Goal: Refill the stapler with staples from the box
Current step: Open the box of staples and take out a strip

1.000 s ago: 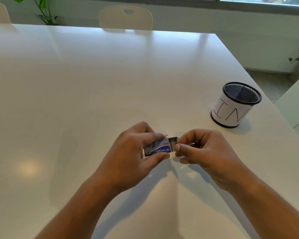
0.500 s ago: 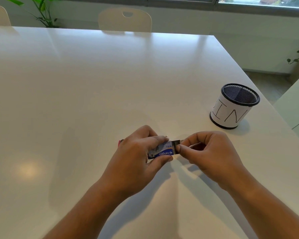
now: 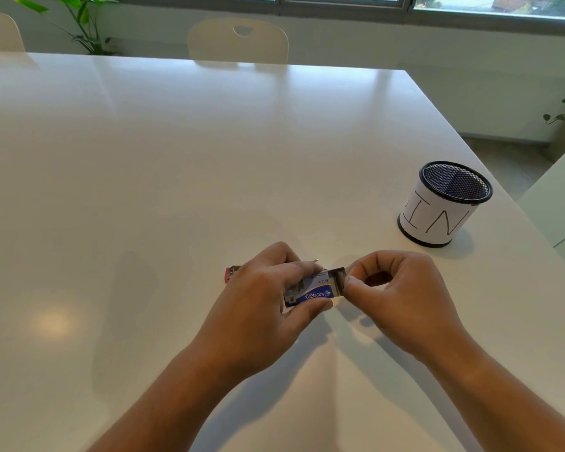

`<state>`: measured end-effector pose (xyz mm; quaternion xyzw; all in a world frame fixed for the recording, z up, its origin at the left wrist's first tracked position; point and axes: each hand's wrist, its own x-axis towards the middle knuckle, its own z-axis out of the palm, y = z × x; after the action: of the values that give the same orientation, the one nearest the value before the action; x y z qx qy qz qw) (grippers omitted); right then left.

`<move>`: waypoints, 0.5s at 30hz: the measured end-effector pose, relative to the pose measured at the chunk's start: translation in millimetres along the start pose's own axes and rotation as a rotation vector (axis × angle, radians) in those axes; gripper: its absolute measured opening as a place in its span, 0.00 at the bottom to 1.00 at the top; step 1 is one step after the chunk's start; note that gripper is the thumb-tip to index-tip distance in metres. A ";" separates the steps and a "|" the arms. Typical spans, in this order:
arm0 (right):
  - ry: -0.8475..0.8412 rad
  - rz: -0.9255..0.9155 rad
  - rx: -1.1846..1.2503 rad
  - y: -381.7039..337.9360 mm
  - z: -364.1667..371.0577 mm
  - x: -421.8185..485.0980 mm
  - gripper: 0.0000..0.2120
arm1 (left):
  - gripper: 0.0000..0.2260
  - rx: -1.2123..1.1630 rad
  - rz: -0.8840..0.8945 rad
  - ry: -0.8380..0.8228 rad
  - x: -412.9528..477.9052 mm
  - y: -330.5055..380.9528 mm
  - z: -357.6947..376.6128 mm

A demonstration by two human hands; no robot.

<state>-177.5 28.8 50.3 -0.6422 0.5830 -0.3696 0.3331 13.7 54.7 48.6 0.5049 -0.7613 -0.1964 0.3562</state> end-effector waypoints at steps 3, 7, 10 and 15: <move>0.009 0.002 -0.089 0.4 2.0 -0.7 0.11 | 0.19 0.038 0.024 -0.013 -0.3 0.3 0.3; 0.057 -0.010 -0.205 4.0 4.1 -0.1 0.12 | 0.19 0.069 0.034 -0.018 -0.4 0.1 1.1; 0.077 -0.033 -0.219 3.8 7.1 -1.4 0.11 | 0.20 0.069 0.034 -0.025 -0.4 0.9 3.0; 0.131 -0.072 -0.147 1.9 9.1 -2.5 0.10 | 0.19 0.037 0.019 -0.009 -0.9 1.4 3.0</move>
<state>-170.8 31.1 43.9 -0.6601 0.6055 -0.3787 0.2328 10.7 56.0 47.2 0.5036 -0.7710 -0.1810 0.3452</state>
